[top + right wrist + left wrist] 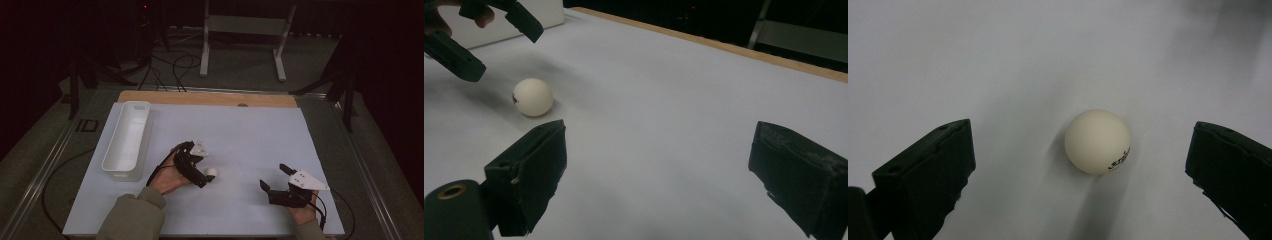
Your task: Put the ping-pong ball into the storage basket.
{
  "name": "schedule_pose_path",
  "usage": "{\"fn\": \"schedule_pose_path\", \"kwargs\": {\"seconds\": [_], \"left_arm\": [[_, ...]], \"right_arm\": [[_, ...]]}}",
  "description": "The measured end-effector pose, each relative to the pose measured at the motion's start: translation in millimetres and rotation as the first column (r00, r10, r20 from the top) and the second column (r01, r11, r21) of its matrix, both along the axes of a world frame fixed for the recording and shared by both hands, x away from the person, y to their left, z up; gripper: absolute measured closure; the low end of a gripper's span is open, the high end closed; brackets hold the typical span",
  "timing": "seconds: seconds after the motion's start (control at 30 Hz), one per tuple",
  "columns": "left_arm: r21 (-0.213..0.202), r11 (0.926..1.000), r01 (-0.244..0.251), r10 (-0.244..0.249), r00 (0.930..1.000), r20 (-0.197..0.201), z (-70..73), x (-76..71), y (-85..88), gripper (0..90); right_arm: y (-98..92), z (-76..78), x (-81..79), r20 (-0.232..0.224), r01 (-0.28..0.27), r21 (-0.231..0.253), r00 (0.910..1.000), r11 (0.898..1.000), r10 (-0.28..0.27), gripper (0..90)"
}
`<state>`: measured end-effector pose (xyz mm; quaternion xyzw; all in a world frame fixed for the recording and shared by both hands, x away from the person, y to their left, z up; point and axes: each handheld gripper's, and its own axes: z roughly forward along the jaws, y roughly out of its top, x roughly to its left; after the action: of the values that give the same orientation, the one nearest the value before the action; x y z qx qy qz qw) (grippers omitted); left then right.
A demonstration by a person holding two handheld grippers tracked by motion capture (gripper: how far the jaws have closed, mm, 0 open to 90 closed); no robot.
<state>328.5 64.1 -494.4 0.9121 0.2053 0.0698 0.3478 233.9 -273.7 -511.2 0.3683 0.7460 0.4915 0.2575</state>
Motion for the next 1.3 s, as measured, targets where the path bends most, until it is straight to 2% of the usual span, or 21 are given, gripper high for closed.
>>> {"fn": "schedule_pose_path", "kwargs": {"seconds": [1.3], "left_arm": [[0.043,0.9989,0.022,-0.02,0.9993,-0.03,-14.7,4.8,-13.9,0.1]], "right_arm": [[-0.4,-0.4,0.1,0.002,-0.002,-0.005,1.0,1.0,0.002,8.3]]}}
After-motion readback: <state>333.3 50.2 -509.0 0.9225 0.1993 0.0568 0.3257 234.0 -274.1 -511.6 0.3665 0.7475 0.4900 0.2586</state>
